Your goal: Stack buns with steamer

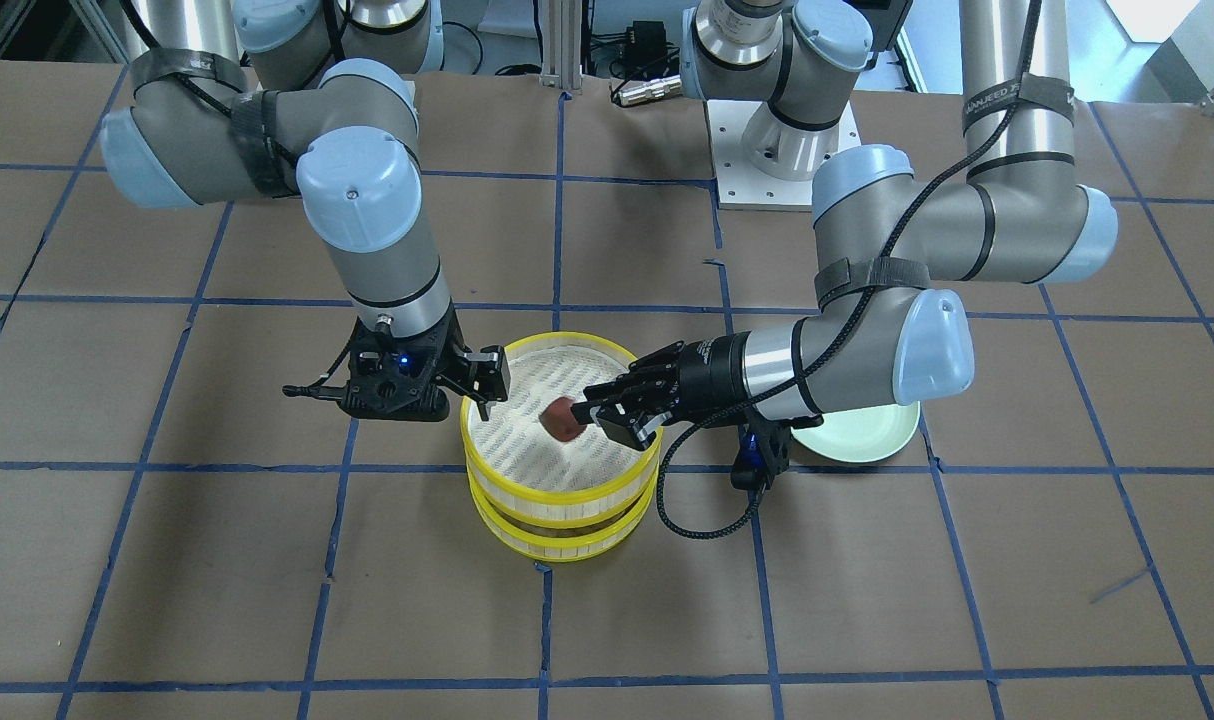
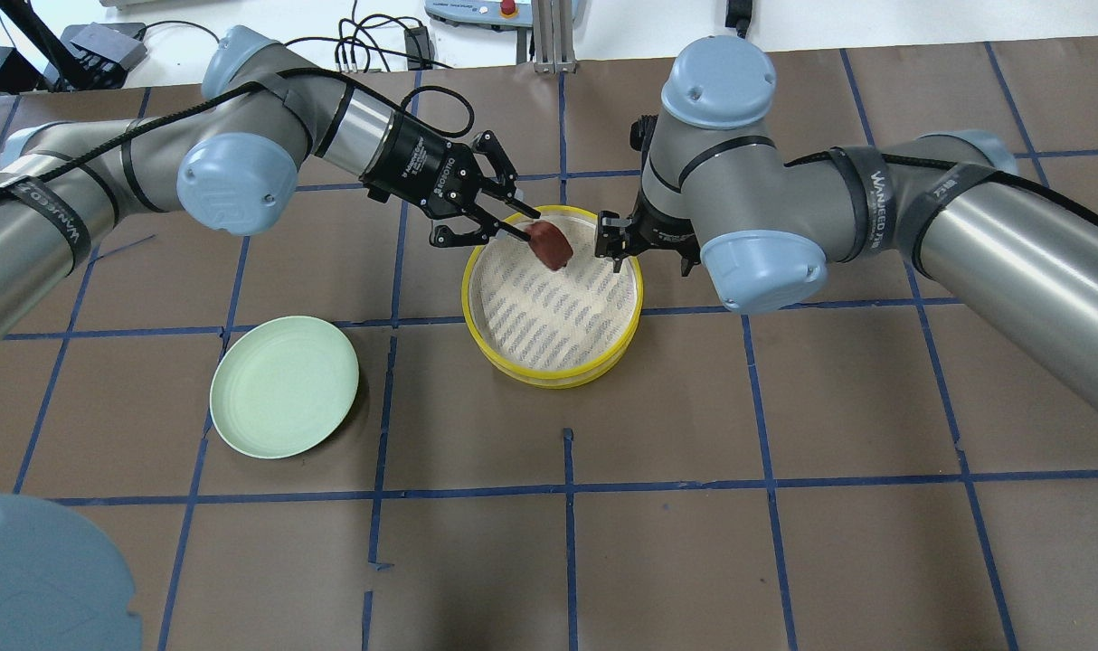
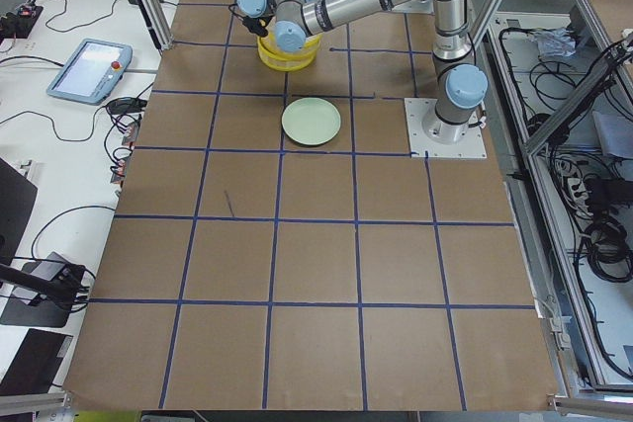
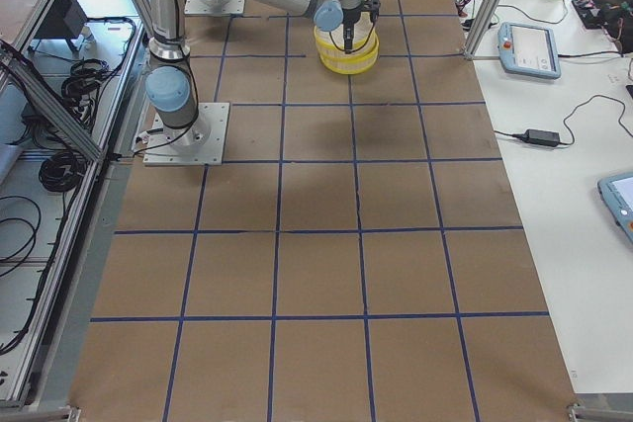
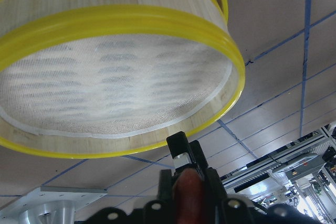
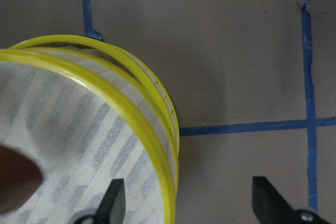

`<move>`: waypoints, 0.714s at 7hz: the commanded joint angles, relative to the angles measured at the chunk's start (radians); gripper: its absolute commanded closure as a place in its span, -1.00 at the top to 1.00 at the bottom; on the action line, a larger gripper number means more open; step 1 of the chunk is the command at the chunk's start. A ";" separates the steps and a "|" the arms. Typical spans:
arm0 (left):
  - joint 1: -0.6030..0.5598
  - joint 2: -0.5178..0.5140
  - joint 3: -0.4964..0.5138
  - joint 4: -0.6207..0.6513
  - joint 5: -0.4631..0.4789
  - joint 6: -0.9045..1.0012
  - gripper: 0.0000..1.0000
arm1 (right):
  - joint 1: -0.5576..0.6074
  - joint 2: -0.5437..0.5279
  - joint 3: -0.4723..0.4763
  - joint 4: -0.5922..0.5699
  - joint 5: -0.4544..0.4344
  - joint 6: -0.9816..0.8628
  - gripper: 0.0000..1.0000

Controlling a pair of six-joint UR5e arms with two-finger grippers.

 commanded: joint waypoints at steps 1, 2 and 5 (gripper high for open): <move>0.000 0.002 0.001 0.008 0.035 0.005 1.00 | -0.092 -0.053 -0.008 0.014 -0.004 -0.085 0.98; 0.000 0.005 0.005 0.020 0.042 0.021 1.00 | -0.166 -0.075 -0.007 0.046 0.004 -0.172 0.99; 0.007 0.048 0.071 0.146 0.531 0.344 1.00 | -0.255 -0.170 -0.070 0.206 0.006 -0.219 1.00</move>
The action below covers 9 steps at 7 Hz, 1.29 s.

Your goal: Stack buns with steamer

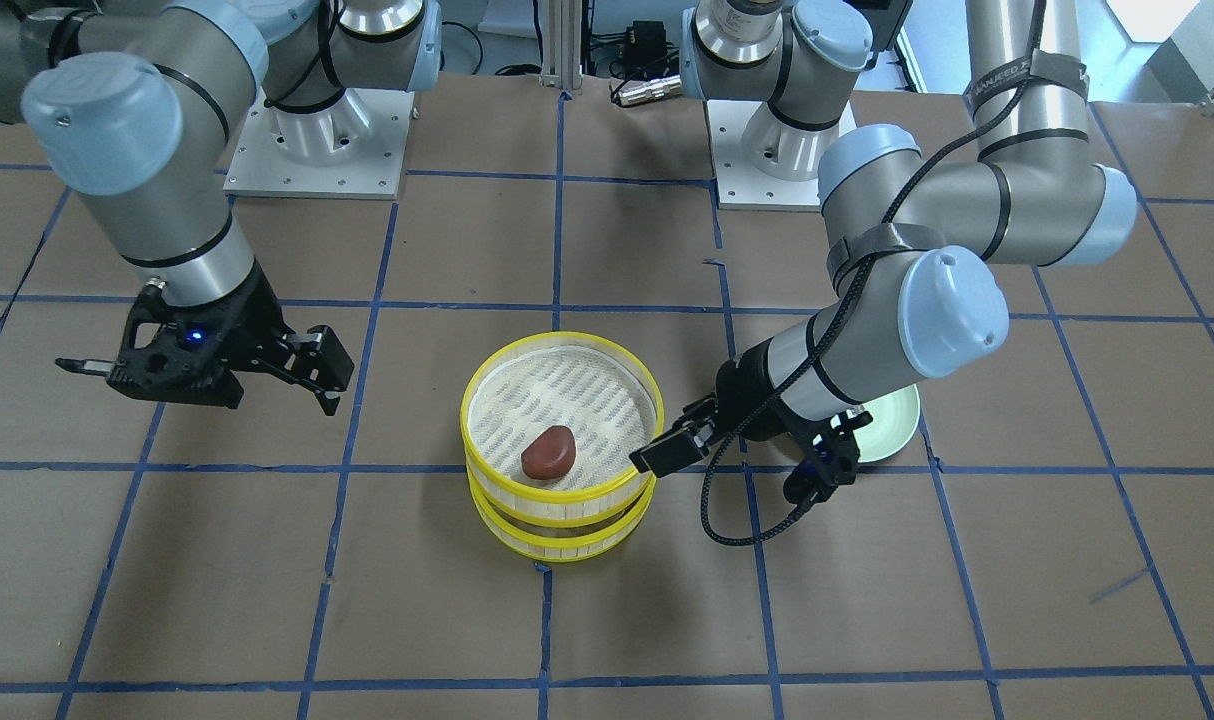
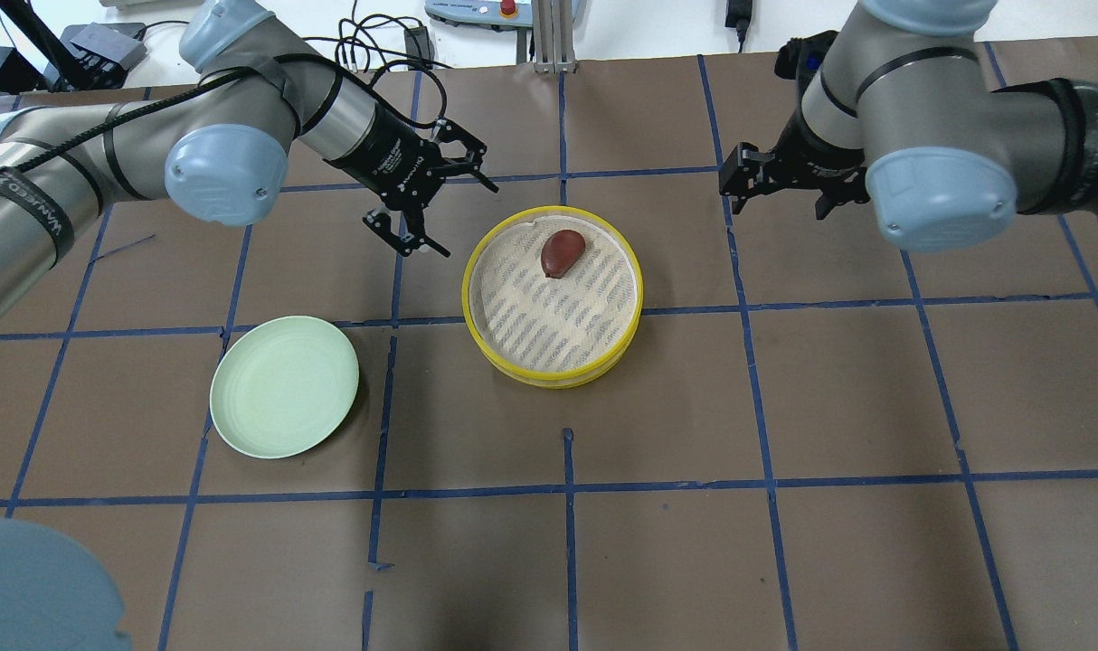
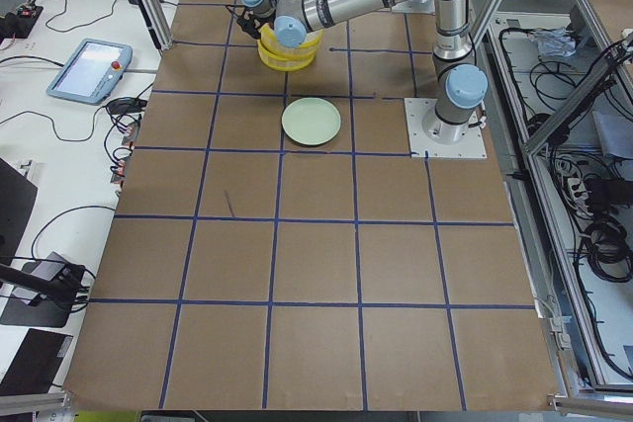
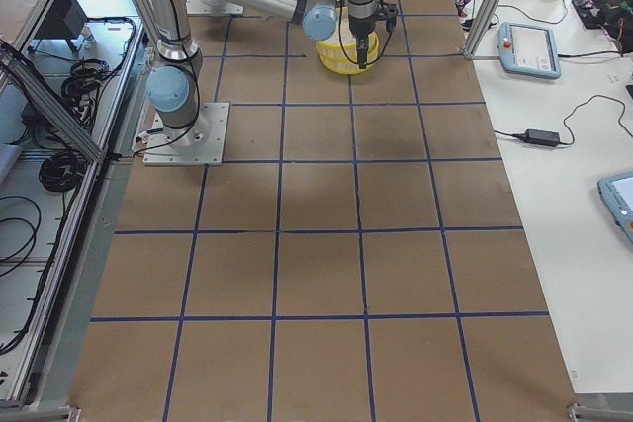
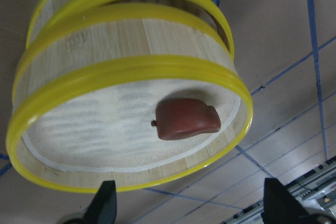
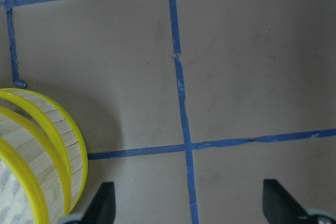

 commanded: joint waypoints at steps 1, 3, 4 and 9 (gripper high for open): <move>0.001 0.053 0.087 -0.055 0.311 0.329 1.00 | -0.017 -0.064 -0.129 0.174 -0.003 -0.011 1.00; -0.007 0.156 0.169 -0.253 0.394 0.485 0.98 | 0.004 -0.119 -0.219 0.247 0.001 -0.011 1.00; -0.025 0.187 0.160 -0.263 0.465 0.540 0.97 | 0.013 -0.119 -0.204 0.250 -0.009 -0.005 1.00; -0.038 0.248 0.108 -0.255 0.469 0.565 1.00 | 0.039 -0.116 -0.155 0.237 -0.011 -0.008 1.00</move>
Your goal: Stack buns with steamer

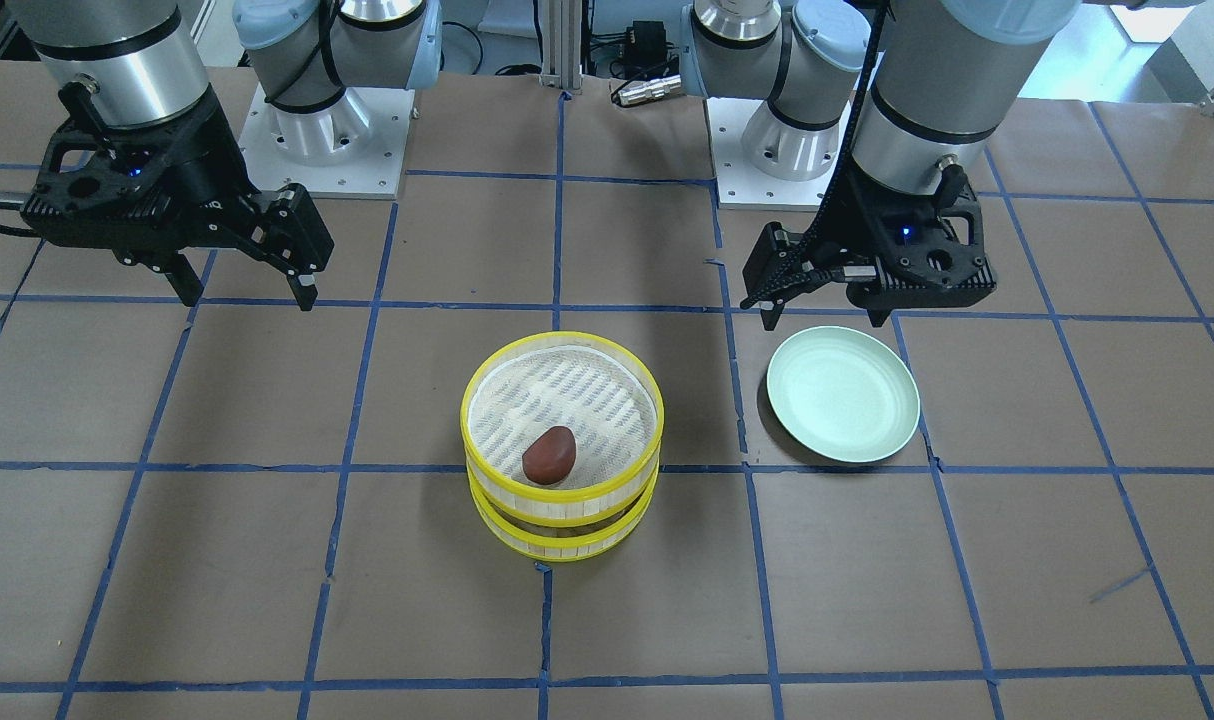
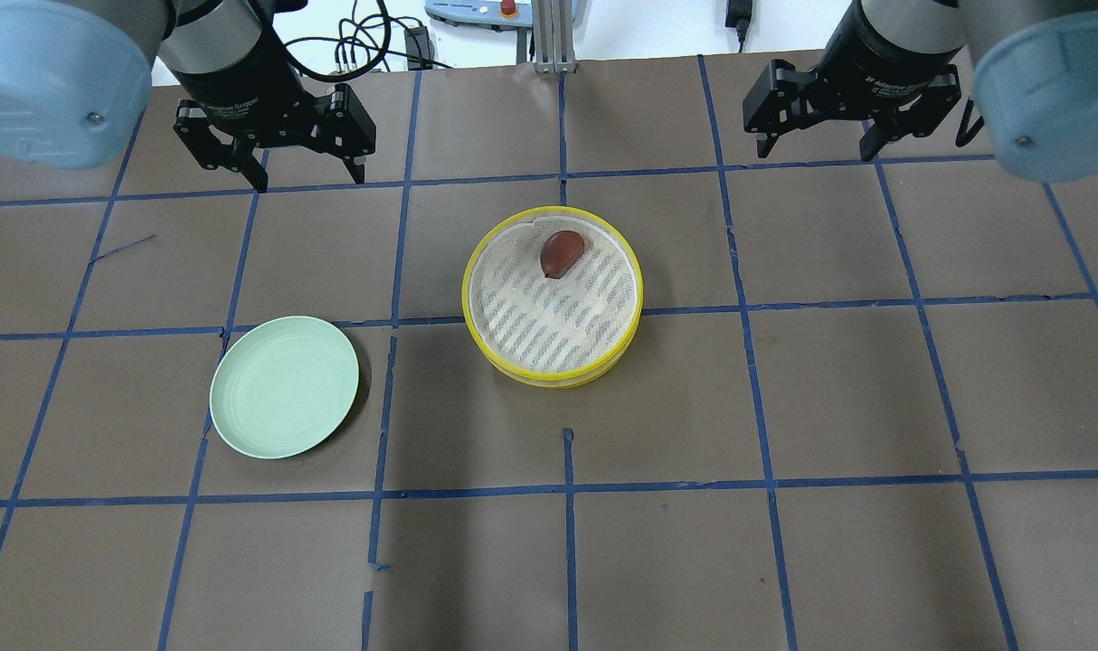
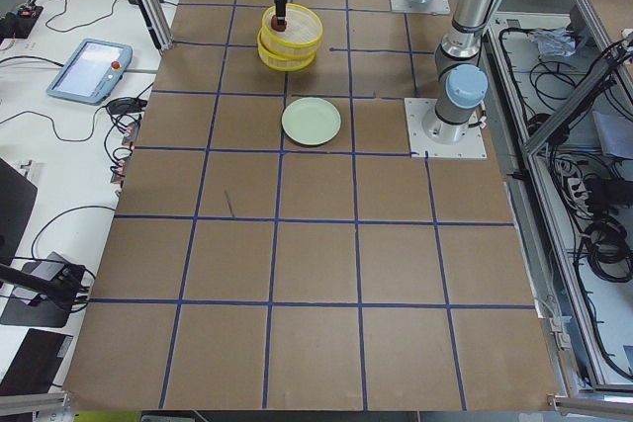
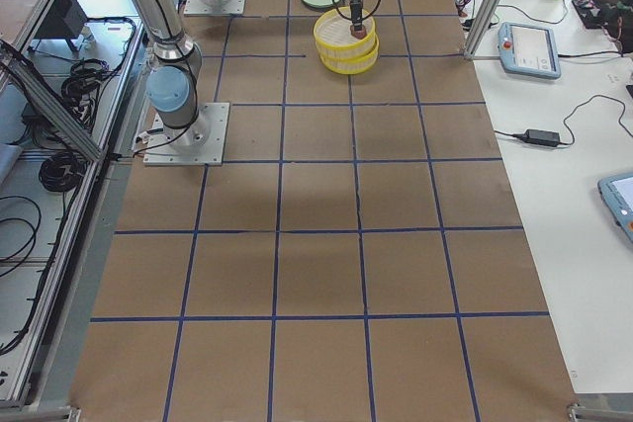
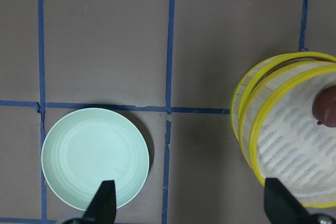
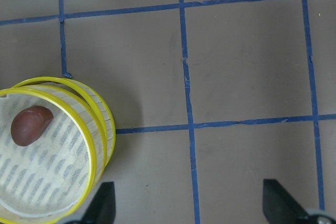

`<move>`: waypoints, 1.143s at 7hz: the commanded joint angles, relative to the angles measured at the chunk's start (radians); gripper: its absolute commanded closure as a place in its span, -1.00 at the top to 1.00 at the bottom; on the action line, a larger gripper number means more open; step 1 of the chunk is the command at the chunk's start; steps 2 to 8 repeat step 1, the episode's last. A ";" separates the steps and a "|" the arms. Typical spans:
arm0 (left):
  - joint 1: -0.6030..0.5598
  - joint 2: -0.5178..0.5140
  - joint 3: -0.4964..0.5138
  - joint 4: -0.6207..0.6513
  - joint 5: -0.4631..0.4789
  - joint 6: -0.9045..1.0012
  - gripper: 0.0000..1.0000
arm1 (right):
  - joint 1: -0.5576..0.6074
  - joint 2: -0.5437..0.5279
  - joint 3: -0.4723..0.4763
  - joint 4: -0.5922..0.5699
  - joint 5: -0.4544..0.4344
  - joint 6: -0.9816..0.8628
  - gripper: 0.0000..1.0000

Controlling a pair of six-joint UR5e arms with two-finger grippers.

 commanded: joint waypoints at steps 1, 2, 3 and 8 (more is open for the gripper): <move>0.000 0.004 -0.002 -0.004 0.000 0.001 1.00 | 0.001 0.004 0.006 0.001 0.000 -0.001 1.00; 0.000 0.004 -0.002 -0.004 0.000 0.001 1.00 | 0.001 0.004 0.006 0.001 0.000 -0.001 1.00; 0.000 0.004 -0.002 -0.004 0.000 0.001 1.00 | 0.001 0.004 0.006 0.001 0.000 -0.001 1.00; 0.000 0.004 -0.002 -0.004 0.000 0.001 1.00 | 0.001 0.004 0.006 0.001 0.000 -0.001 1.00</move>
